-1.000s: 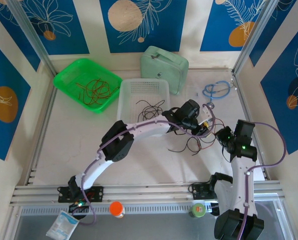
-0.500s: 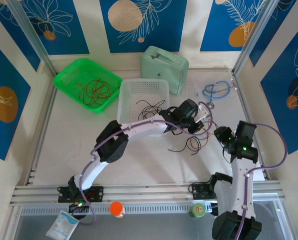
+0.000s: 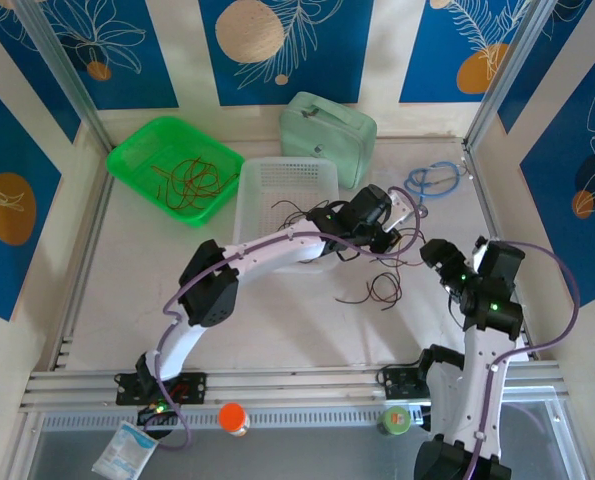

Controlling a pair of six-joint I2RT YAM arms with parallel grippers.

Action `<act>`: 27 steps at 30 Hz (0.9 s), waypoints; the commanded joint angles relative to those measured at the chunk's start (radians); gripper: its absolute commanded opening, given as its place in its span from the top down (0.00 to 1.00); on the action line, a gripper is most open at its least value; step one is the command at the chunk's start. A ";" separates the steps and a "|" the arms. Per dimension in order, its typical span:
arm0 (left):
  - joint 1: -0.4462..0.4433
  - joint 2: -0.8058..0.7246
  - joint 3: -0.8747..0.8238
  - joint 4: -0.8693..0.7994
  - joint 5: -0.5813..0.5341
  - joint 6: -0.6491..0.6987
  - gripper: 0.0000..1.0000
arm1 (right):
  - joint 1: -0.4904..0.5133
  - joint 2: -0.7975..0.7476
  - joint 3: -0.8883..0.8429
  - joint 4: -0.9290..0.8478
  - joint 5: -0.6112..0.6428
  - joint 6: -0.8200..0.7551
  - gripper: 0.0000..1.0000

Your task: Untangle the cables

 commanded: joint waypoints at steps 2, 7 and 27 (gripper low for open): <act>0.002 -0.072 0.022 -0.053 -0.004 -0.003 1.00 | -0.005 0.068 0.106 -0.016 -0.138 -0.042 0.16; 0.000 -0.131 -0.055 -0.009 0.055 0.048 1.00 | -0.006 0.282 0.279 -0.090 -0.156 -0.138 0.26; -0.003 -0.230 -0.156 -0.006 0.063 0.325 1.00 | 0.126 0.938 0.418 -0.071 -0.431 -0.303 0.28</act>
